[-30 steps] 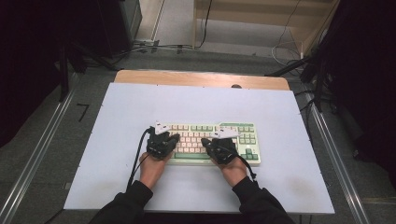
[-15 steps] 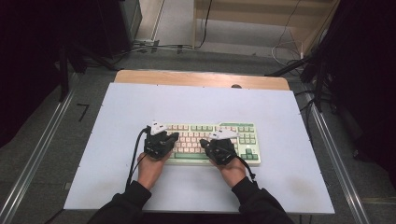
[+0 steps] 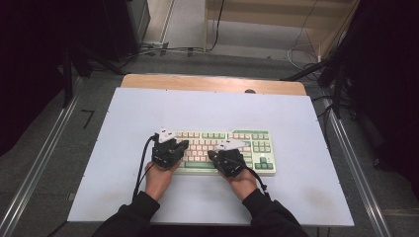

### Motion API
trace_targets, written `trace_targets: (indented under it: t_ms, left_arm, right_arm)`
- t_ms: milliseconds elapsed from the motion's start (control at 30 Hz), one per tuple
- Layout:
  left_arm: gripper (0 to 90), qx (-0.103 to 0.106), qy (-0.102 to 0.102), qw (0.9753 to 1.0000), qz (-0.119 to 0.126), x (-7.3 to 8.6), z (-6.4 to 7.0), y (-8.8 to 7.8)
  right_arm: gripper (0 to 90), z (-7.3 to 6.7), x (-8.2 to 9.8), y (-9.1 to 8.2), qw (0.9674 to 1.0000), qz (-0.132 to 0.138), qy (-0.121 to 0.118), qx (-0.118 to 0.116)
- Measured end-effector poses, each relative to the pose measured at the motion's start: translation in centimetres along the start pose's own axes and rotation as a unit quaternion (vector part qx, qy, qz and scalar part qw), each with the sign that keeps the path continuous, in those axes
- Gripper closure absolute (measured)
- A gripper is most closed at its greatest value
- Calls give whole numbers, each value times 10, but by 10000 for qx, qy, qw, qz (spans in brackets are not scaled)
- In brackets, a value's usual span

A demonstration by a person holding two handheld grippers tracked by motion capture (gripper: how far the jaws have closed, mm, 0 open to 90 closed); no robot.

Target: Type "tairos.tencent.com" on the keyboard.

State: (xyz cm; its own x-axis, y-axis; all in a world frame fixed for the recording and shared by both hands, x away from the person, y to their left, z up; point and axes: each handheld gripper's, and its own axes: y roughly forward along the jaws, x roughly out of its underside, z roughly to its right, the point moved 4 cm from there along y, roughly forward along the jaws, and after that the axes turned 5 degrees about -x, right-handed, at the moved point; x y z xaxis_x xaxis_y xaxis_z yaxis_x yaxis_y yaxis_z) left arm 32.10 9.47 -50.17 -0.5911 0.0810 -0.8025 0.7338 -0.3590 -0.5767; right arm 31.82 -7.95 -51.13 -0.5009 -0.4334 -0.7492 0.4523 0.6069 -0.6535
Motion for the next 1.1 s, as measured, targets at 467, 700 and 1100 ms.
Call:
trace_targets:
  t_ms: [467, 700, 1100]
  left_arm:
    - [900, 12, 7, 10000, -1, 0, 0, 0]
    - [900, 14, 2, 10000, 4, 0, 0, 0]
    - [900, 40, -48, 10000, 20, 0, 0, -1]
  right_arm:
    - [872, -2, 2, 3, 10000, -53, -27, -12]
    - [872, -3, 3, 5, 9999, -100, -59, -18]
    - [872, 3, -3, -7, 9999, 101, 25, 29]
